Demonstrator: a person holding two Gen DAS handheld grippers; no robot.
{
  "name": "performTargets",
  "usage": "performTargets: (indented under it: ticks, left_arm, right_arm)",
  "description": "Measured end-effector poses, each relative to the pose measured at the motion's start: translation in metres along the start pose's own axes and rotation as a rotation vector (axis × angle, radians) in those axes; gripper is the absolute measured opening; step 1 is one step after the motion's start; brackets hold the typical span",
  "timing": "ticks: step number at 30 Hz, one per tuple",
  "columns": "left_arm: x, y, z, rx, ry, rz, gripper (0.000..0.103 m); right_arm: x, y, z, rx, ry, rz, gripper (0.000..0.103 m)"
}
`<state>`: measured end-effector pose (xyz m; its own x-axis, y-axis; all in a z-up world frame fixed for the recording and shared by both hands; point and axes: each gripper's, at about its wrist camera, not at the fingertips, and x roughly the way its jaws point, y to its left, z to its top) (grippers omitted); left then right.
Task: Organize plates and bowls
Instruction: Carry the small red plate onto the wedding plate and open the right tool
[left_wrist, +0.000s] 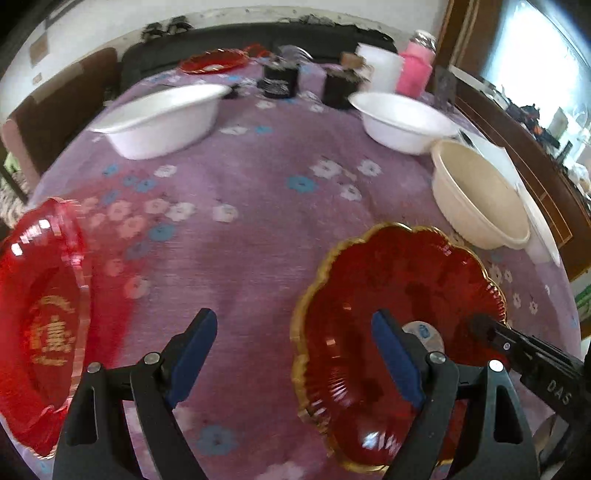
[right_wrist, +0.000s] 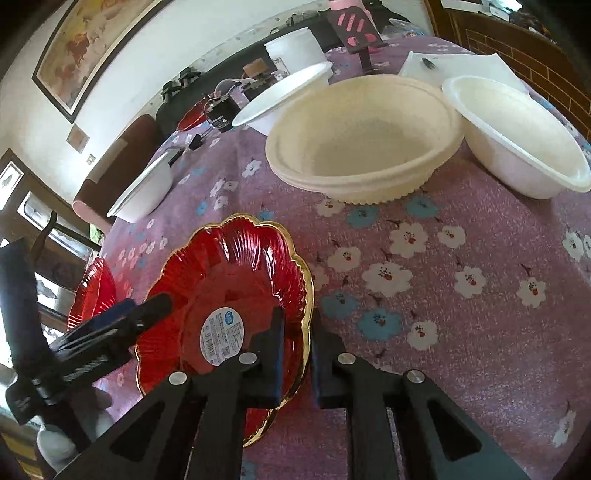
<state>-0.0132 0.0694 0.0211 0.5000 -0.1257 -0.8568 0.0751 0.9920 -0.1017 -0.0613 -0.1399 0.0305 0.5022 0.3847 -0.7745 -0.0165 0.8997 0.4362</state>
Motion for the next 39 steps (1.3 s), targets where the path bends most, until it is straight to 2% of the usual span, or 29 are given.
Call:
performTargets:
  ticks: [1, 2, 3, 4, 5, 9, 11, 16, 22, 24, 26, 29, 34, 39]
  left_arm:
    - [0.003, -0.004, 0.000, 0.008, 0.007, -0.011, 0.083]
    - [0.005, -0.008, 0.000, 0.017, 0.006, -0.011, 0.073]
    - [0.004, -0.012, -0.001, 0.030, -0.008, 0.006, 0.049]
    - [0.002, -0.017, -0.003, 0.050, -0.013, 0.012, 0.037]
    - [0.001, -0.020, -0.003, 0.059, -0.016, 0.033, 0.036]
    - [-0.008, -0.012, -0.007, 0.015, -0.013, -0.009, 0.030]
    - [-0.020, -0.009, -0.009, 0.001, -0.022, -0.016, 0.029]
    - [-0.063, 0.001, -0.011, -0.022, -0.103, -0.003, 0.029]
    - [-0.119, 0.062, -0.007, -0.142, -0.183, -0.034, 0.030]
    - [-0.132, 0.083, -0.006, -0.173, -0.211, -0.012, 0.030]
    - [-0.147, 0.108, -0.008, -0.202, -0.246, 0.040, 0.030]
    - [-0.155, 0.146, -0.009, -0.269, -0.262, 0.096, 0.030]
    - [-0.146, 0.203, -0.013, -0.367, -0.243, 0.165, 0.030]
    - [-0.123, 0.236, -0.022, -0.421, -0.198, 0.180, 0.030]
  right_arm:
    - [0.000, 0.000, 0.000, -0.001, -0.001, 0.000, 0.013]
    - [0.000, 0.001, 0.000, -0.002, -0.002, 0.001, 0.013]
    - [0.000, 0.001, 0.000, -0.006, -0.005, 0.004, 0.013]
    - [0.000, 0.002, -0.001, -0.011, -0.007, 0.007, 0.013]
    - [-0.002, 0.003, -0.002, -0.019, -0.012, -0.005, 0.013]
    - [-0.015, 0.005, -0.004, -0.031, -0.048, -0.012, 0.013]
    - [-0.022, 0.011, -0.004, -0.039, -0.059, -0.011, 0.013]
    - [-0.046, 0.039, -0.001, -0.090, -0.107, 0.009, 0.013]
    - [-0.056, 0.101, 0.005, -0.181, -0.120, 0.084, 0.013]
    - [-0.050, 0.125, 0.007, -0.209, -0.101, 0.125, 0.013]
    - [-0.040, 0.153, 0.007, -0.240, -0.077, 0.171, 0.013]
    - [-0.021, 0.196, 0.004, -0.299, -0.054, 0.206, 0.014]
    - [0.016, 0.252, -0.003, -0.384, -0.015, 0.207, 0.014]
    - [0.055, 0.272, -0.007, -0.405, 0.038, 0.184, 0.014]
